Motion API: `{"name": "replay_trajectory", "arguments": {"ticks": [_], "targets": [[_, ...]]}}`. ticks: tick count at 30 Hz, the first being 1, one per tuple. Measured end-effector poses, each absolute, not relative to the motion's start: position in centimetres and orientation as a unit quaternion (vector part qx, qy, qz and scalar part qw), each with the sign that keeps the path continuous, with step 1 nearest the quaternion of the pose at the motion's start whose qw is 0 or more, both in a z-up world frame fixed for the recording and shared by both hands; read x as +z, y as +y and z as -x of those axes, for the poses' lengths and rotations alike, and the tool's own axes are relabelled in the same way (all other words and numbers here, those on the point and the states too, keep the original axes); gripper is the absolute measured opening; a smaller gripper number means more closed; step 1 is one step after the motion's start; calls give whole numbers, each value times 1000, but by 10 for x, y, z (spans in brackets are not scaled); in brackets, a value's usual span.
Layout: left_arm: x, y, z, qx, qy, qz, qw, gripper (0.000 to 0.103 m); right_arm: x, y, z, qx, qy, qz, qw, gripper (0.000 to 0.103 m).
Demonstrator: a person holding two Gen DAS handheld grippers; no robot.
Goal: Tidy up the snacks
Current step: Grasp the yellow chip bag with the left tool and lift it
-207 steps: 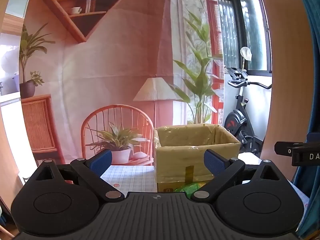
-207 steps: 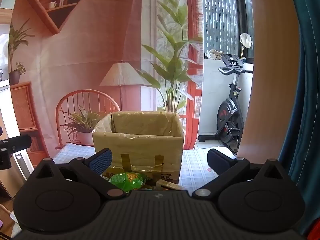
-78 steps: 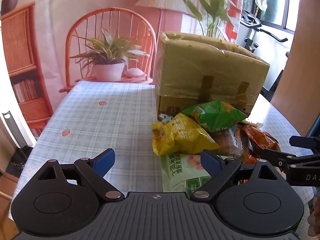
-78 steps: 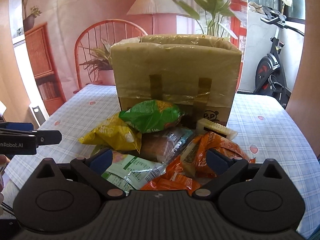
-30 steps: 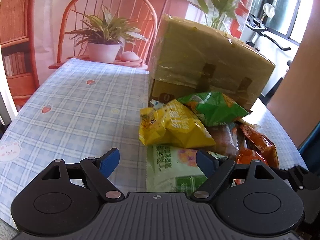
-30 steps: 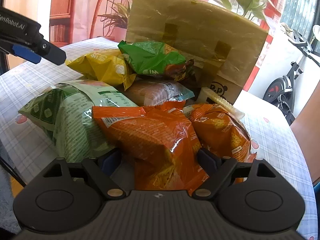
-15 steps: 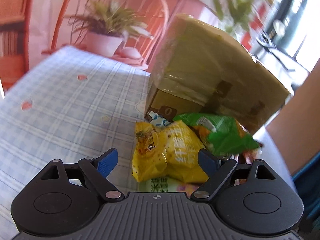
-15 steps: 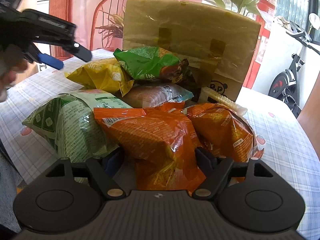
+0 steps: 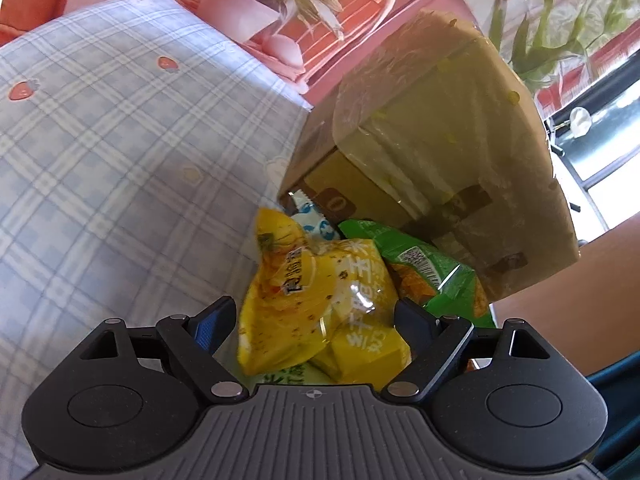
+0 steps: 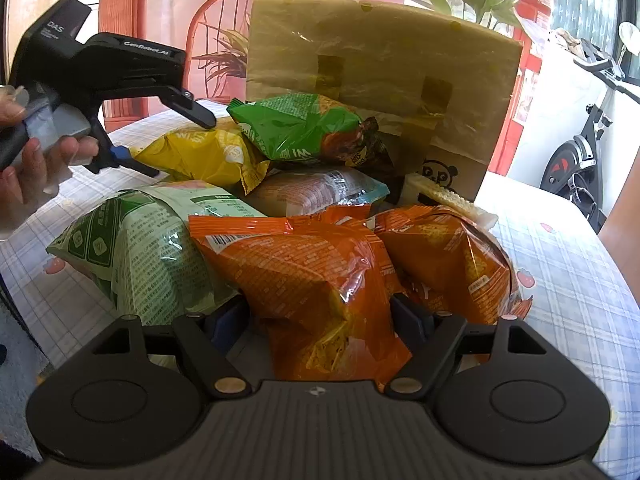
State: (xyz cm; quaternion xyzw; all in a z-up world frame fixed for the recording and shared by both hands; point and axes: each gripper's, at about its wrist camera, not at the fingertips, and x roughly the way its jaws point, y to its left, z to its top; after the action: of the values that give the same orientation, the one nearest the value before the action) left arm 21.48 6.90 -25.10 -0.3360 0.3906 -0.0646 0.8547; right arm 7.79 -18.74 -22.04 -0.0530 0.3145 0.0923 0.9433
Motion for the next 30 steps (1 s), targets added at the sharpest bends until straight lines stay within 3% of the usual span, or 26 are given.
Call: {"name": "replay_trajectory", "arguments": {"ticks": [6,14,30], "targets": [[-263,66,-226,-65,392,354,847,85,-220,-186,-78,92,317,55,942,79],[-255,62,-221,-77,379,315,867,62,-220,-186,-78,92,318,52,942,79],[-228,78,-193,-88,341,302,886,59,-210,-192,-72,96,308,25,946,71]]}}
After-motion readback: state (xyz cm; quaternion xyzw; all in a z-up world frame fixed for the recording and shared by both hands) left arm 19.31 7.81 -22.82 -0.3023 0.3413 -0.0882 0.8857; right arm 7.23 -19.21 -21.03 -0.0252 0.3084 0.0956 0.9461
